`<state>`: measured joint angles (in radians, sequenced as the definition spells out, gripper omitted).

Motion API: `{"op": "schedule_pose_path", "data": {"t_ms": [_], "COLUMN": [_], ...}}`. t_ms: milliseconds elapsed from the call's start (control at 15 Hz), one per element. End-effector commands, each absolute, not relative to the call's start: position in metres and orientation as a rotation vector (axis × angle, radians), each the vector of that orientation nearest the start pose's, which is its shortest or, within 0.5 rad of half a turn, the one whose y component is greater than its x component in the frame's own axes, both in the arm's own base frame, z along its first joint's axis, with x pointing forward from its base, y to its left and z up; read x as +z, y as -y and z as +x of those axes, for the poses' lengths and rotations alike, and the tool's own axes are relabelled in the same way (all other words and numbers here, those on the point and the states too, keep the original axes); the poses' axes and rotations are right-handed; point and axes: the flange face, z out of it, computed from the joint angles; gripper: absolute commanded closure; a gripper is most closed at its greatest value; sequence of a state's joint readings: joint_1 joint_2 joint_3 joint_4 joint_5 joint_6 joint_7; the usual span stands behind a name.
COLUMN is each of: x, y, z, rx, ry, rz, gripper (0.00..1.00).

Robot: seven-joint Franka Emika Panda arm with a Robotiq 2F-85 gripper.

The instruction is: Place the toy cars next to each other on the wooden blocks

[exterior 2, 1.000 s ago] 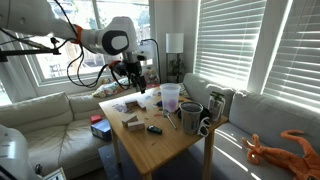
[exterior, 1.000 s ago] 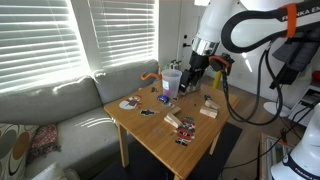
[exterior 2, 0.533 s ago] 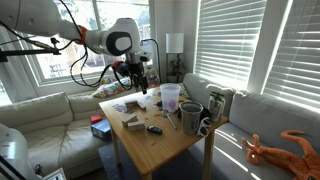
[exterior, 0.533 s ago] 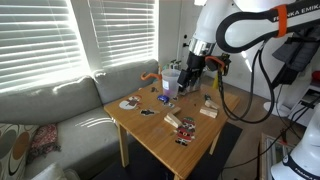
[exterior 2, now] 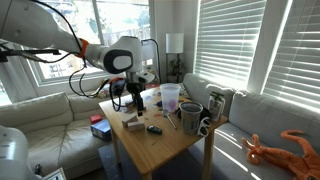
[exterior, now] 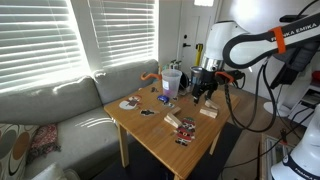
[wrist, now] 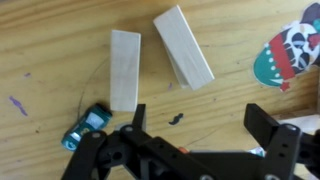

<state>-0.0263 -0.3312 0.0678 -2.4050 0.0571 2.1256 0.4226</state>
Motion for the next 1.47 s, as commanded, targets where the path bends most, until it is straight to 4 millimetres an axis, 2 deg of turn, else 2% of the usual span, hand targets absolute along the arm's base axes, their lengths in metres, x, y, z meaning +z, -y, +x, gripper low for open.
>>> {"op": "schedule_pose_path", "data": {"t_ms": [0, 400, 933, 1400], "x": [0.446, 0.438, 0.422, 0.409], "y": [-0.004, 0.019, 0.033, 0.041], "z": [0.407, 0.379, 0.388, 0.395], "rx": [-0.124, -0.168, -0.294, -0.244], "ry": [-0.746, -0.788, -0.739, -0.725], "rz": [-3.001, -2.978, -2.891, -2.808], "gripper": [0.00, 0.00, 0.00, 0.00]}}
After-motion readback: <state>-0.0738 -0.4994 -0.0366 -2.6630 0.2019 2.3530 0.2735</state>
